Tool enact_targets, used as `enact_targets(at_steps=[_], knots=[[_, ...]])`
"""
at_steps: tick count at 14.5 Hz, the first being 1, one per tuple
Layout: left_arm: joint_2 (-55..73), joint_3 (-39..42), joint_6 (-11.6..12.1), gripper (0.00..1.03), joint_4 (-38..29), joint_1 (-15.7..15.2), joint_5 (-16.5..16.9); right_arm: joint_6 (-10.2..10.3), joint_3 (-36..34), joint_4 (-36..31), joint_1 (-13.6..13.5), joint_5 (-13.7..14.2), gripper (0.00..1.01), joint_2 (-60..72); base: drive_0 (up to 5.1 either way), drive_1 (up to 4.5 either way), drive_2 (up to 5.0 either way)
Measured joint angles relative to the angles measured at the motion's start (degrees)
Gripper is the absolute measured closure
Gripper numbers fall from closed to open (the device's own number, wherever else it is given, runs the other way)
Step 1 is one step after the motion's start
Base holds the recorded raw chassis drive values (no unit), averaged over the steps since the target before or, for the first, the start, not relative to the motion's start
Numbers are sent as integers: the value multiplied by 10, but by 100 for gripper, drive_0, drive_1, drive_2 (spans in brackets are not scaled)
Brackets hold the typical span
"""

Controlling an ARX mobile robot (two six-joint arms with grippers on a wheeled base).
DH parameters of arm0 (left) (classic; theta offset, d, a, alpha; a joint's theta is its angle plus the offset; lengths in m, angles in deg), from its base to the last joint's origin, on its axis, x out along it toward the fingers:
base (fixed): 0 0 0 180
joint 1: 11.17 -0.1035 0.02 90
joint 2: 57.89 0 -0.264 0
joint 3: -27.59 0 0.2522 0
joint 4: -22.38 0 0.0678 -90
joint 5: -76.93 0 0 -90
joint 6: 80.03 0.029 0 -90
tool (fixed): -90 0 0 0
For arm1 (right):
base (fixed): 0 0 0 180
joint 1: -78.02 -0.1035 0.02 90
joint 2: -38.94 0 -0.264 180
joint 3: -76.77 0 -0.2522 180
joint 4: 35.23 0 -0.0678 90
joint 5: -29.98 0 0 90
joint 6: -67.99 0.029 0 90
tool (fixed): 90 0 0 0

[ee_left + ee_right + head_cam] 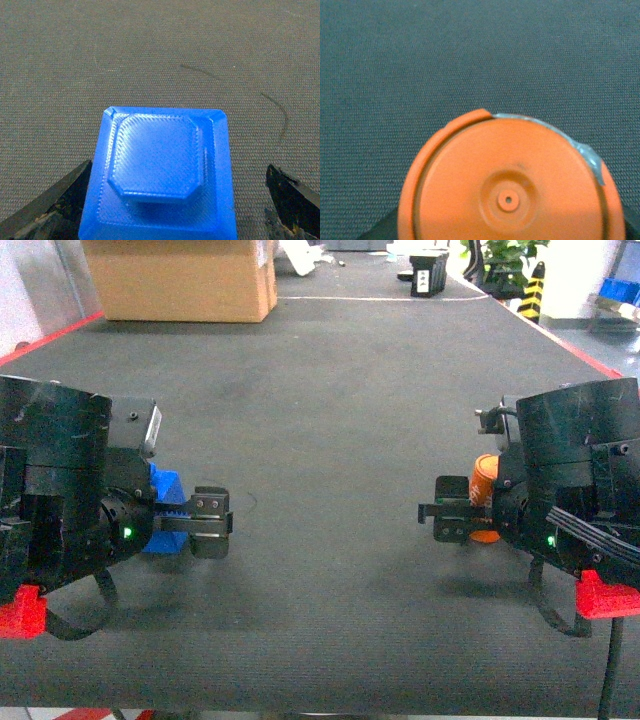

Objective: Sort blue parts and orange caps into right shelf containers

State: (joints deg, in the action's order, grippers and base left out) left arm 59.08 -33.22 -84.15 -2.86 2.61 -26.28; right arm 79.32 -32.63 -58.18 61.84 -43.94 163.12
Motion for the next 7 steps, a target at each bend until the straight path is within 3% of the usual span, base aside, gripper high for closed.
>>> enact_targets(at_steps=[1,2,3,4,7], knots=[[0,0,-1,10,-2,0,0,9,0,-6,0,0,35,0,0,0,0],[0,0,-4,31,-2,1,0,12,0,-10,0,-5,53,0,0,0,0],[-1,9,-12,59,-25,4,-2,13,-22,-30,0,-14,55,-10,0,0,0],[-48,62,-34,61,-75,1,-24,10,-99,-81,3,-13,55,-93,0,0,0],[-138,117,-38,61,-143,-4,-71,-7,-173,-105,-1,7,55,-199,0,0,0]])
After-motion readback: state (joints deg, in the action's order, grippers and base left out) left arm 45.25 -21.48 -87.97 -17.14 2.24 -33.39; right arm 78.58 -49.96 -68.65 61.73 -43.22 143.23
